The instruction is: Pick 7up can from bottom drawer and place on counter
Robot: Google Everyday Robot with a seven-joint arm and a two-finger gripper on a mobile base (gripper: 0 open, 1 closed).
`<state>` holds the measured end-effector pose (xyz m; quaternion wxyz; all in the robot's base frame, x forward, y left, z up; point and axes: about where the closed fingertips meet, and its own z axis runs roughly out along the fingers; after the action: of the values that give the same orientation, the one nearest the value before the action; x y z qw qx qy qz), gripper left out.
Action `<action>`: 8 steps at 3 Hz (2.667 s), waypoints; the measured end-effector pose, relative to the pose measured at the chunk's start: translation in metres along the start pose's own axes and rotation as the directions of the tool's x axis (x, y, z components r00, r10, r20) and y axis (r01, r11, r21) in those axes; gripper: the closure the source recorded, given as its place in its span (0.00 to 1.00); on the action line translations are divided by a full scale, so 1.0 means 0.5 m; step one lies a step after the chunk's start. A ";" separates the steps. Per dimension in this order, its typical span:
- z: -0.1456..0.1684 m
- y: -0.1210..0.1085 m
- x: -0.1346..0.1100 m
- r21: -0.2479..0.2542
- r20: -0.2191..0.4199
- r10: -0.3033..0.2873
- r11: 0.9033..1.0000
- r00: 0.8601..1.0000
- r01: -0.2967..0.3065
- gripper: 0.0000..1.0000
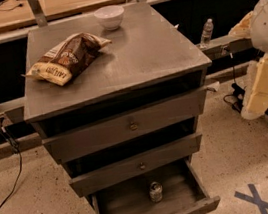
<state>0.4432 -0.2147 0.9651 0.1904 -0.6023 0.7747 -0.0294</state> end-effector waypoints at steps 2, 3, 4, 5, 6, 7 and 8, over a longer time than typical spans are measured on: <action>0.244 0.091 -0.011 -0.045 0.291 0.049 0.998 0.956 -0.038 0.00; 0.227 0.067 -0.013 0.005 0.288 0.038 0.999 0.957 -0.041 0.00; 0.262 0.086 -0.033 -0.029 0.358 0.008 1.000 0.934 0.003 0.00; 0.382 0.106 -0.082 -0.064 0.553 0.039 0.998 0.832 -0.004 0.00; 0.483 0.126 -0.133 -0.069 0.719 0.101 0.995 0.688 -0.074 0.00; 0.573 0.136 -0.171 -0.036 0.811 0.072 0.997 0.580 -0.075 0.00; 0.714 0.179 -0.166 -0.093 0.853 0.122 0.992 0.507 -0.082 0.00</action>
Offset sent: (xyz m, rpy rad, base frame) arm 0.0356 0.0726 -0.1872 0.4847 -0.0800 -0.0033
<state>0.4956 -0.0460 0.6314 0.5366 -0.4955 0.6144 0.2984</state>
